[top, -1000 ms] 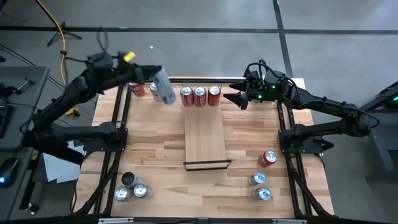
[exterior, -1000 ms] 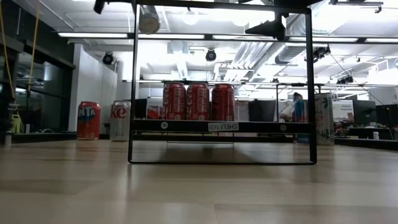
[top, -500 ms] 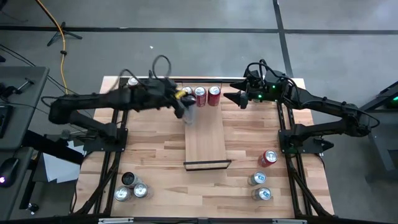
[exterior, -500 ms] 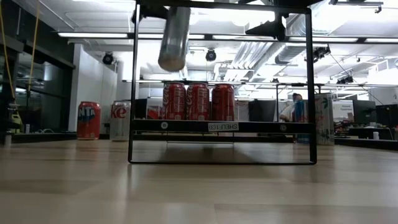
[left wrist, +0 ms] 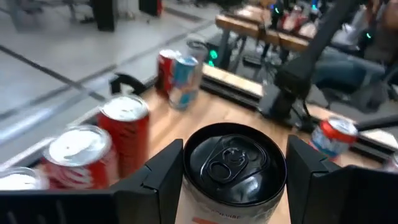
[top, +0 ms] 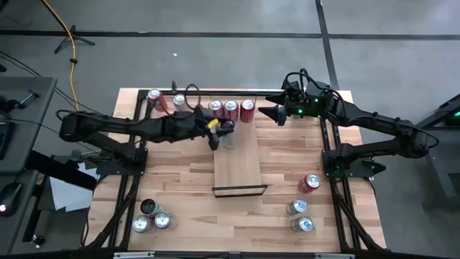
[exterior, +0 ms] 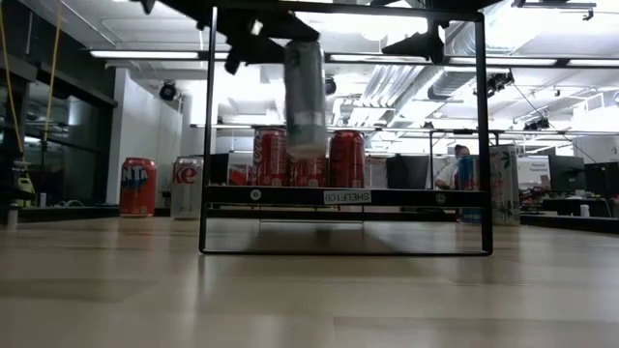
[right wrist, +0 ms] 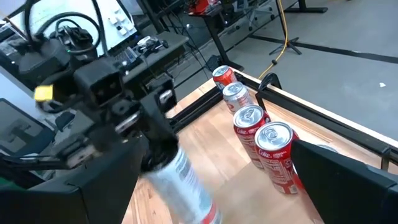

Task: Place canned beverage on shelf
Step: Put the black soda can on the shelf

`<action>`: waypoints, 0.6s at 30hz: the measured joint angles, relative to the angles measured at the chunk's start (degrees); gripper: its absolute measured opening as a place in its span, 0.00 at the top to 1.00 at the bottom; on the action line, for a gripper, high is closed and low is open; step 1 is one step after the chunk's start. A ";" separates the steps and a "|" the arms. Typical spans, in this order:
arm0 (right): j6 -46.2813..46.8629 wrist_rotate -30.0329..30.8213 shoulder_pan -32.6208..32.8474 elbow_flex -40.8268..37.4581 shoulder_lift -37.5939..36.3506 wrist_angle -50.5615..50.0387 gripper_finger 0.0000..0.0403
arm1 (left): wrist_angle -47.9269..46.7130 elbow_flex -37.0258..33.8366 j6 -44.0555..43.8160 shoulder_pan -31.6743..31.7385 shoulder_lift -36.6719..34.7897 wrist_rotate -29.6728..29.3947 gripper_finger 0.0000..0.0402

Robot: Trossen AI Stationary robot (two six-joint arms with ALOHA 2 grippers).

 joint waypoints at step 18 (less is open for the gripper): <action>1.52 0.02 0.02 0.00 0.00 0.00 0.02 | 3.72 -7.32 9.32 10.51 -1.80 7.49 0.60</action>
